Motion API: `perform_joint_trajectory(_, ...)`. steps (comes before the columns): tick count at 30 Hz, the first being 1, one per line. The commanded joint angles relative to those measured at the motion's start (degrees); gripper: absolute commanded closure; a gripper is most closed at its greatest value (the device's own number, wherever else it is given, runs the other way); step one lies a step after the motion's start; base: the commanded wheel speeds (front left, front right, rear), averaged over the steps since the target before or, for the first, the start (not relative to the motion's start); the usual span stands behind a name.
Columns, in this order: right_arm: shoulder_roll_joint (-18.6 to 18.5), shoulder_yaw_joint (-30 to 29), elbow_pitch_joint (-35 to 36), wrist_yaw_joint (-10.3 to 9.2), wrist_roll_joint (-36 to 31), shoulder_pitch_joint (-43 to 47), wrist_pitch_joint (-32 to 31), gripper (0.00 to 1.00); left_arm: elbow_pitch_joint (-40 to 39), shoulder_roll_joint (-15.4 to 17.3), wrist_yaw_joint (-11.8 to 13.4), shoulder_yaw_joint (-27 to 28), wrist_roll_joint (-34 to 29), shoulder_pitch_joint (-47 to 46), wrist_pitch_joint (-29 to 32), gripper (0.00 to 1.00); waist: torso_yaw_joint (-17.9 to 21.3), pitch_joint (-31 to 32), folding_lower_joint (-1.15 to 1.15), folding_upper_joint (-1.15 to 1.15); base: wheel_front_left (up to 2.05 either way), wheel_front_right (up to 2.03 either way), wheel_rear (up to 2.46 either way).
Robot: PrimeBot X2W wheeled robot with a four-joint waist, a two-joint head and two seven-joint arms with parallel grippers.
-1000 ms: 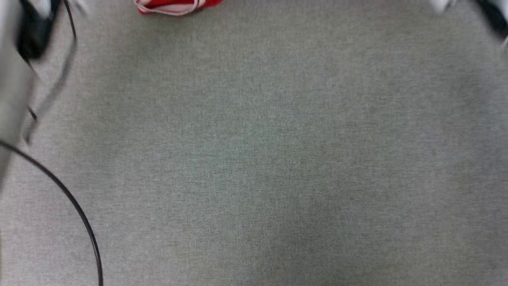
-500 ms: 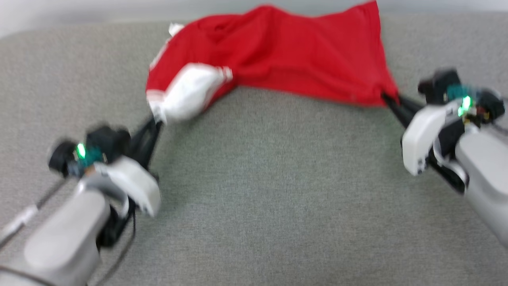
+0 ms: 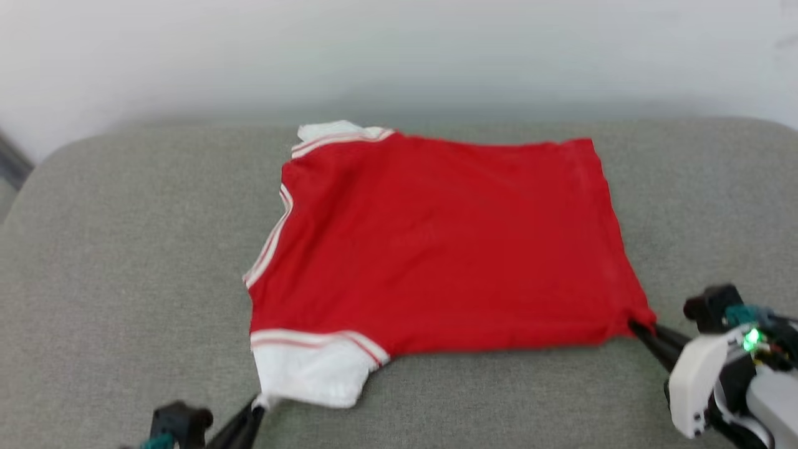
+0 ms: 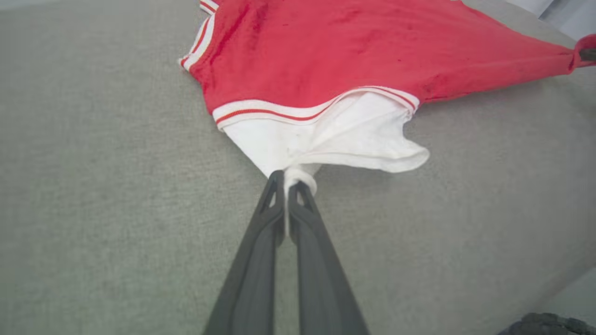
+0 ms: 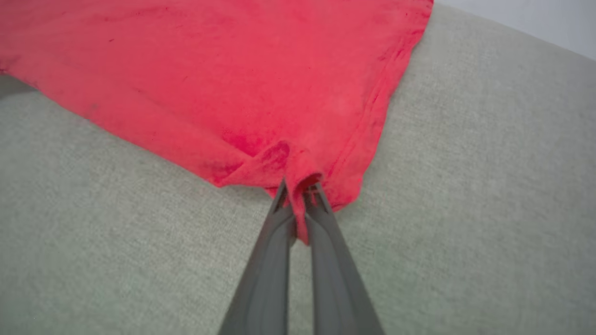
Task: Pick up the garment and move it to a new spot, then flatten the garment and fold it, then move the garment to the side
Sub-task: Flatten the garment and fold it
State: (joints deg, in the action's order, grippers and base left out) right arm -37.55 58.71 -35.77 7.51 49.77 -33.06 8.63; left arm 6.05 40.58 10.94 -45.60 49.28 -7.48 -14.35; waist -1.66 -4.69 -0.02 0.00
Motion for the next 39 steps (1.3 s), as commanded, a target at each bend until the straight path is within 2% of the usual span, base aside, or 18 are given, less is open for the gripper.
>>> perform_joint_trajectory(1,-0.7,-0.2,0.8,-0.04,0.3,2.3,0.2,1.0,-1.0,0.3,0.6,-0.2,1.1,2.6,0.0,1.0,0.1,2.1,0.02,0.0,0.0,0.0,0.0)
perform_joint_trajectory(5,-2.6,-0.9,3.1,-0.04,0.5,8.1,0.4,1.0,-4.1,1.3,2.9,0.1,3.2,8.9,-0.3,1.0,0.4,4.1,0.02,0.0,0.0,0.0,0.0)
perform_joint_trajectory(11,-5.0,-3.1,7.5,-0.04,-0.4,16.2,-0.6,1.0,-8.0,2.2,4.8,-1.4,4.9,15.5,0.4,1.0,0.6,5.8,0.02,0.0,0.0,0.0,0.0)
perform_joint_trajectory(17,-6.1,-7.3,11.4,-0.04,-2.4,22.6,-3.0,1.0,-9.7,3.6,5.2,-2.5,5.5,18.1,1.6,1.0,0.6,6.3,0.02,0.0,0.0,0.0,0.0)
perform_joint_trajectory(21,-5.3,-11.1,13.4,-0.04,-4.2,24.2,-4.5,1.0,-10.3,4.0,5.3,-1.8,4.6,16.4,1.3,1.0,0.6,6.3,0.02,0.0,0.0,0.0,0.0)
perform_joint_trajectory(23,-4.9,-13.2,14.5,-0.04,-5.0,24.5,-5.5,1.0,-10.1,4.5,5.1,-1.2,3.8,15.1,1.1,1.0,0.6,6.2,0.02,0.0,0.0,0.0,0.0)
perform_joint_trajectory(24,-4.5,-16.1,16.2,-0.04,-6.4,24.3,-6.9,1.0,-9.7,4.8,4.3,-0.5,2.4,12.1,1.0,1.0,0.7,5.9,0.02,0.0,0.0,0.0,0.0)
perform_joint_trajectory(27,-4.0,-18.7,18.1,-0.04,-7.5,23.8,-8.4,1.0,-9.3,5.4,3.3,-0.2,0.7,8.2,2.1,1.0,0.9,5.3,0.02,0.0,0.0,0.0,0.0)
perform_joint_trajectory(39,-1.9,-27.8,24.3,-0.04,-11.1,19.7,-13.8,1.0,-4.5,4.4,-2.0,1.7,-3.7,-9.7,6.2,1.0,2.4,-2.3,0.02,0.0,0.0,0.0,0.0)
